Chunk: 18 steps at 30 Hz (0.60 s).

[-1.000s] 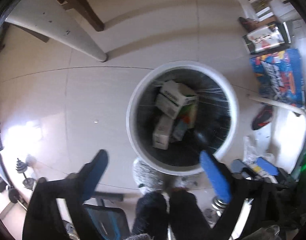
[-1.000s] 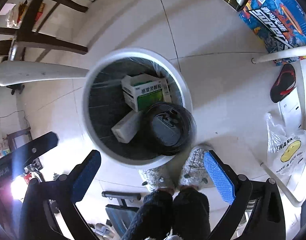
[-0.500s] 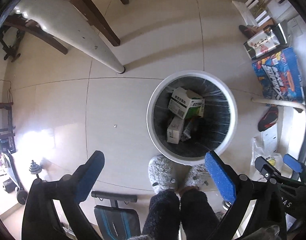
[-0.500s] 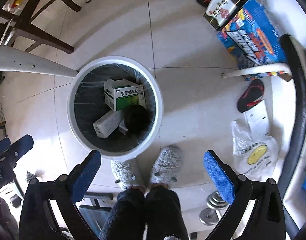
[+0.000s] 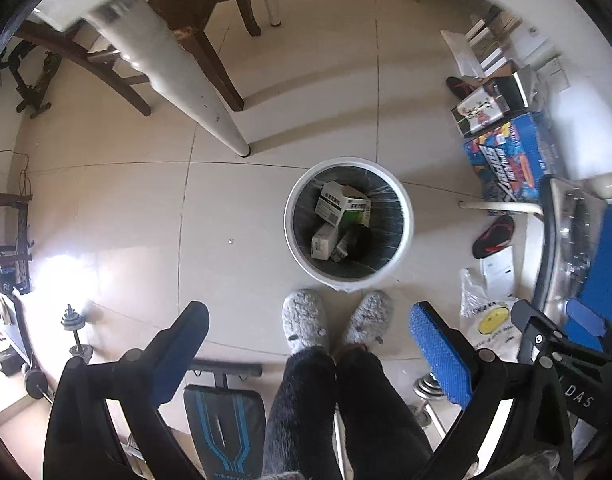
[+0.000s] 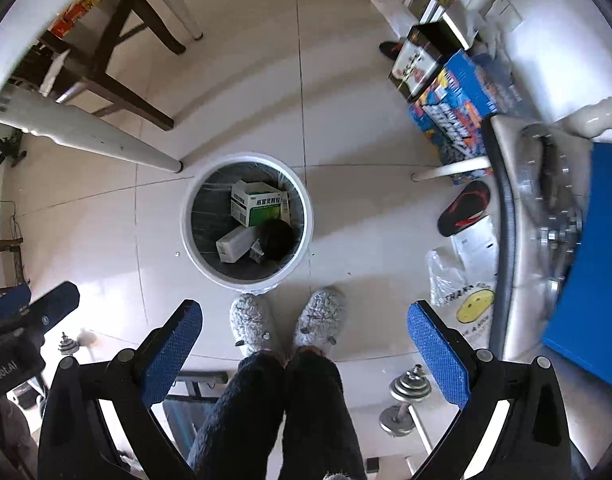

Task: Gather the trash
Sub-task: 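Carry carton and lid to the white bin and open both tools over it, then move both tools back over the table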

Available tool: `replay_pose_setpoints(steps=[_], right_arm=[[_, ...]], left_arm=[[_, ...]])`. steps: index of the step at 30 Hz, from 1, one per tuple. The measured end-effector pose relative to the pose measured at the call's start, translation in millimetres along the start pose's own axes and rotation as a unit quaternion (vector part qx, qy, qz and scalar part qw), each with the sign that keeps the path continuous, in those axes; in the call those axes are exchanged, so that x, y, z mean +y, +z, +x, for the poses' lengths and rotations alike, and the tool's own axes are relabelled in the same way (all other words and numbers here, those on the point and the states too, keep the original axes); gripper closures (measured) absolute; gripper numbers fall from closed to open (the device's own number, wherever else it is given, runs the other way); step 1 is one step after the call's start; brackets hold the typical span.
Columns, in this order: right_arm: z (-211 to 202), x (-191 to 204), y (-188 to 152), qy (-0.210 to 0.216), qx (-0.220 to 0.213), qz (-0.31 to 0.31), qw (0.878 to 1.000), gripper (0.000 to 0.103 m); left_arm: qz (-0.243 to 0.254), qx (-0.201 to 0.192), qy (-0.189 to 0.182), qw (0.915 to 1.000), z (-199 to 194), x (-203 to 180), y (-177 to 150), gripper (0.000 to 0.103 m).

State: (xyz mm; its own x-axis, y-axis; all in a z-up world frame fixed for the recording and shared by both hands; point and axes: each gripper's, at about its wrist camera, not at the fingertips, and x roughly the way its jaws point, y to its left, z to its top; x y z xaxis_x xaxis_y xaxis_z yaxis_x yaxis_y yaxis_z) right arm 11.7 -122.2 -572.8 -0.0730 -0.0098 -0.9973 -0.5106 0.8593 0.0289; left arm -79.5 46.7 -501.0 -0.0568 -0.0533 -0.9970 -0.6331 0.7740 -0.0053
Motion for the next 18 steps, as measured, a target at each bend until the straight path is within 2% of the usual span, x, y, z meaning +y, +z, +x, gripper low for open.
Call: replay_pose_setpoints(steps=[7, 11, 15, 18], right_arm=[[-90.1, 4.3, -14.7, 0.006, -0.011, -0.001, 1.0, 0.0], [-140.6, 11.8, -23.7, 0.02, -0.015, 0.003, 1.0, 0.0], [-196.2, 17.8, -22.4, 0.045, -0.033, 0.015, 0.998, 0.0], [-237.1, 15.9, -4.8, 0.068, -0.06, 0.035, 0.995, 0.0]], left_arm=[[0.016, -0.01, -0.002, 0.9998, -68.7, 3.3, -15.2, 0.0], [0.025, -0.024, 0.009, 0.9993, -117.5, 6.8, -16.2, 0.0], [0.038, -0.074, 0.016, 0.9964, -168.6, 3.3, -5.1, 0.0], [0.046, -0.119, 0.018, 0.9916, -204.6, -4.6, 19.7, 0.0]])
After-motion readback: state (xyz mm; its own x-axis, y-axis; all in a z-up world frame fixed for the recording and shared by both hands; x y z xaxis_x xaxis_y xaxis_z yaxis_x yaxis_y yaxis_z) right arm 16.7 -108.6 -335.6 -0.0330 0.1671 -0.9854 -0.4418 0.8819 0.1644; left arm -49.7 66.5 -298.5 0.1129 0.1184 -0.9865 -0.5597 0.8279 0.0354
